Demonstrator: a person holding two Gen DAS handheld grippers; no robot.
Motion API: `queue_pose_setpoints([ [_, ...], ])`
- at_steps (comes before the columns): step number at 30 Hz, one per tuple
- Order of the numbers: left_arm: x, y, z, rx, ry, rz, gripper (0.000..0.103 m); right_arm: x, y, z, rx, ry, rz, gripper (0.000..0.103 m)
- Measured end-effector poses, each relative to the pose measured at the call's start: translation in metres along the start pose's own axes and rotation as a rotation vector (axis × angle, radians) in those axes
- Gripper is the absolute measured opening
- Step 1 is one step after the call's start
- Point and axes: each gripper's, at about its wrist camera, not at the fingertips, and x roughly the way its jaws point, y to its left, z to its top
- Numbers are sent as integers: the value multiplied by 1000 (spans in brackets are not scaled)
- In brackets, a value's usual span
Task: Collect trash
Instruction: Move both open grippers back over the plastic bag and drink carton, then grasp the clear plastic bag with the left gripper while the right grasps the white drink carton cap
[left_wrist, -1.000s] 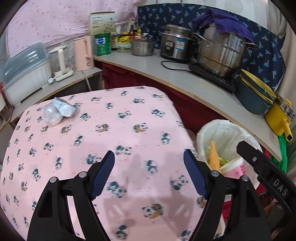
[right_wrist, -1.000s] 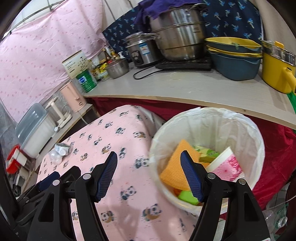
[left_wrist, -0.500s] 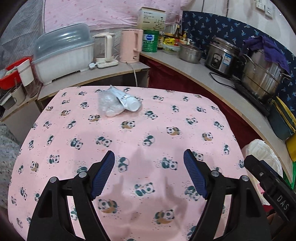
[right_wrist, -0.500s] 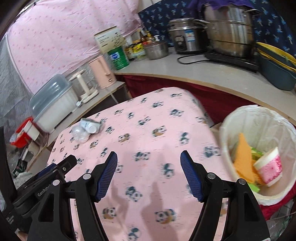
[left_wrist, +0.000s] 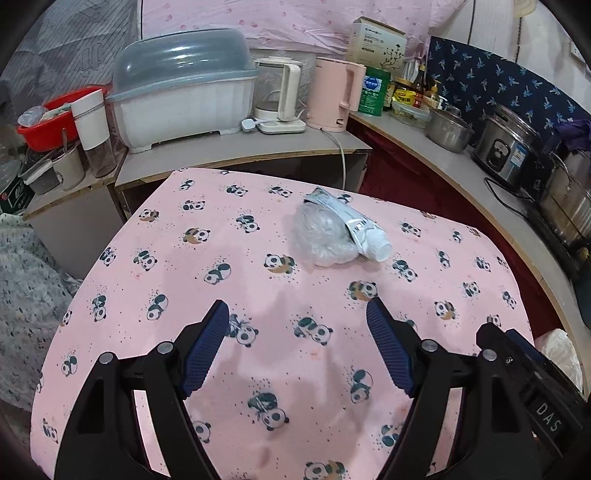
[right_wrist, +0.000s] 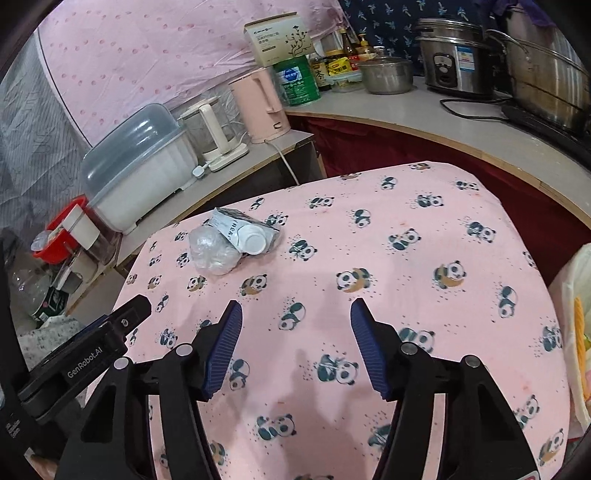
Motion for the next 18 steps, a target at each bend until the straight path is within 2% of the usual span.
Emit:
queue_pose_setpoints([
  [10, 56, 14, 39, -37, 21, 4, 73, 76, 26, 31, -21, 58, 37, 53],
  [18, 97, 4, 63, -19, 44, -25, 73, 119, 27, 42, -44, 79, 69, 52],
])
